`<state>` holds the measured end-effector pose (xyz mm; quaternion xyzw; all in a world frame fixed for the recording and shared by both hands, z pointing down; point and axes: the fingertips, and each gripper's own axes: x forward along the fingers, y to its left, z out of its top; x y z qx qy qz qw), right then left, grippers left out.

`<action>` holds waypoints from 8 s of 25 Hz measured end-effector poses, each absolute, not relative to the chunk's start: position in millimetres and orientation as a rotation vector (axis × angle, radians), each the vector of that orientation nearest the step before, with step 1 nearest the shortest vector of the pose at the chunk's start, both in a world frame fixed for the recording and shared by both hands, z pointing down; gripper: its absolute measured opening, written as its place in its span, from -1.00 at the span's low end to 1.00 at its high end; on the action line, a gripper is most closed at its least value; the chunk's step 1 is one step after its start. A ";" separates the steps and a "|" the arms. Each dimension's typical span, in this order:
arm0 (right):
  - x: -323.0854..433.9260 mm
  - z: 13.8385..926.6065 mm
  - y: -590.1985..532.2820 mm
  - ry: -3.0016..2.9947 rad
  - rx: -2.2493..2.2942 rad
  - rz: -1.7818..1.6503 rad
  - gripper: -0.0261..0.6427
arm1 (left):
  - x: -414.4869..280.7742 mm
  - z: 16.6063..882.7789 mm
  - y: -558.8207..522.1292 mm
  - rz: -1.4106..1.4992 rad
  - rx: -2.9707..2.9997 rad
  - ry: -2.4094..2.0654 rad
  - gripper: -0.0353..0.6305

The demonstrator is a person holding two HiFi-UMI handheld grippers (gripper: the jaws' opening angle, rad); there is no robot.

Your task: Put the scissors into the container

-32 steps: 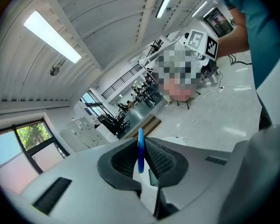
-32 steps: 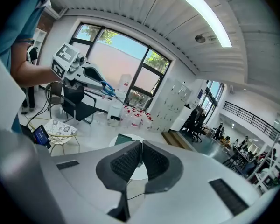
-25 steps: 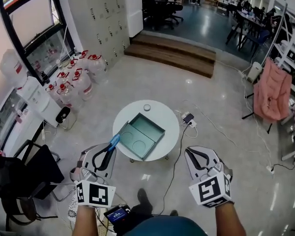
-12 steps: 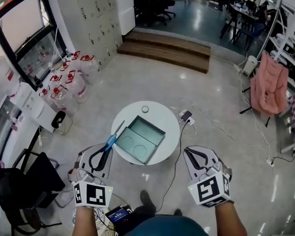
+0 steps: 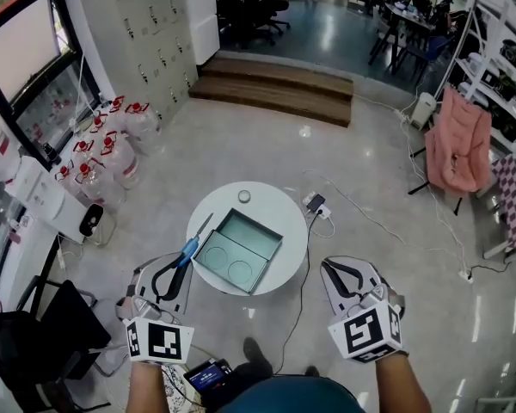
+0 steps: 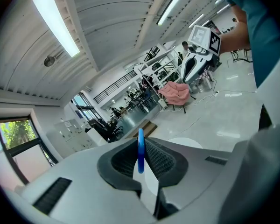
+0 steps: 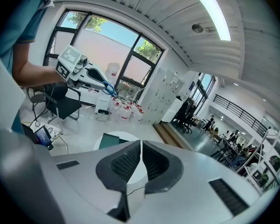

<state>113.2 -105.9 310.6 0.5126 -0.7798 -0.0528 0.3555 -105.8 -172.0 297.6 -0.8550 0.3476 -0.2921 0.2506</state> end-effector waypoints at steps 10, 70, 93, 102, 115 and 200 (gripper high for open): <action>81.9 303.7 -141.9 -1.973 1.346 -0.144 -0.81 | -131.2 296.4 -211.8 -0.740 -2.348 0.922 -0.73; 68.1 338.5 -295.1 -2.266 0.888 -0.249 -0.81 | -139.0 323.6 -267.8 -0.967 -2.230 1.390 -0.73; 95.2 394.7 -304.8 -2.228 0.891 -0.139 -0.81 | -124.8 385.6 -305.7 -1.027 -2.287 1.369 -0.73; 100.5 434.2 -322.6 -2.201 0.877 -0.082 -0.81 | -128.4 437.2 -342.5 -1.070 -2.325 1.377 -0.73; 114.1 487.4 -328.5 -2.174 0.839 -0.002 -0.81 | -102.5 505.3 -369.2 -1.121 -2.402 1.342 -0.73; 174.2 653.5 -343.8 -2.089 0.809 0.284 -0.81 | 70.1 748.2 -405.7 -1.454 -2.884 0.803 -0.05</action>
